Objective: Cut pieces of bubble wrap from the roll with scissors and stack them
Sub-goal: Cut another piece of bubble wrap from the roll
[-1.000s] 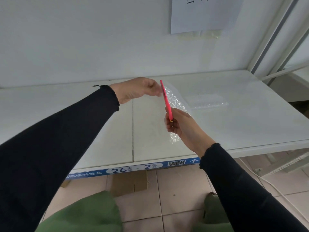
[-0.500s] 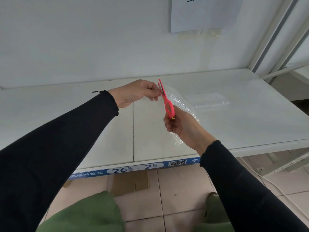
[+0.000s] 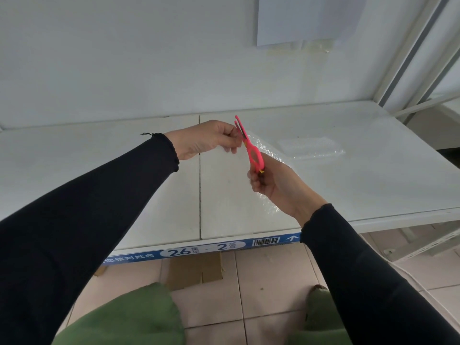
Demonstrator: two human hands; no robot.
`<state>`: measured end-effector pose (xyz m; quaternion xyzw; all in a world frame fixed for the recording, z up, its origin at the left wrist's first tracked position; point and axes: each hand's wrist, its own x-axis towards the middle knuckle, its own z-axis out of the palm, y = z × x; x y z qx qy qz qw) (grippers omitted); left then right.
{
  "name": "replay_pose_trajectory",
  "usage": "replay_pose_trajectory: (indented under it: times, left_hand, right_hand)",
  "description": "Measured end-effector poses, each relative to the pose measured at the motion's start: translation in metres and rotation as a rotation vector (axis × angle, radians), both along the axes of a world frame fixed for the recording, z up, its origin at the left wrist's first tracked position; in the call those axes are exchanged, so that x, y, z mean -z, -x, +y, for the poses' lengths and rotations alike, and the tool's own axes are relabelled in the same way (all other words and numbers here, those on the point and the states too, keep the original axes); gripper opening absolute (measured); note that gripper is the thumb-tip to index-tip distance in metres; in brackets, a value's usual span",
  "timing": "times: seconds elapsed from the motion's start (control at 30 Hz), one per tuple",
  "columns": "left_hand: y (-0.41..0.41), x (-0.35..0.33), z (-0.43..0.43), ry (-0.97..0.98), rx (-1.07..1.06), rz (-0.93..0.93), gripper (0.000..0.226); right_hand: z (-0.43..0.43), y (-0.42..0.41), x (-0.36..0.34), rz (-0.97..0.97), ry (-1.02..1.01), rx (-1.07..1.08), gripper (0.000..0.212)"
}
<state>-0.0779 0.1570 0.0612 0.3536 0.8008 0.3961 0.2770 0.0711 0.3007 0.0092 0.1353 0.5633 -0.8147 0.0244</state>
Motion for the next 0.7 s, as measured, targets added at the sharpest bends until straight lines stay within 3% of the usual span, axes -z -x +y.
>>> replay_pose_trajectory:
  times: [0.2,0.33,0.43,0.5,0.57,0.7]
  left_hand:
    - [0.007,0.009,0.003,0.020,-0.076,0.034,0.006]
    - [0.000,0.019,0.005,0.059,-0.184,0.067,0.048]
    - [-0.022,0.019,0.002,-0.217,-0.423,0.079,0.040]
    - [-0.042,0.016,-0.006,-0.459,-0.566,-0.143,0.043]
    - [-0.061,0.020,-0.019,-0.518,-0.578,-0.237,0.043]
    - [-0.084,0.050,-0.048,-0.520,-0.677,-0.256,0.018]
  right_hand:
    - [0.005,-0.002,-0.004,0.009,0.023,0.029,0.024]
    - [0.009,-0.003,-0.007,0.067,-0.094,0.050,0.023]
    - [0.011,-0.003,-0.006,0.176,-0.444,0.151,0.032]
    - [0.011,-0.004,-0.004,0.270,-0.789,0.230,0.036]
    - [0.006,-0.008,-0.001,0.308,-1.060,0.234,0.030]
    - [-0.018,-0.012,0.012,0.269,-1.425,0.114,0.025]
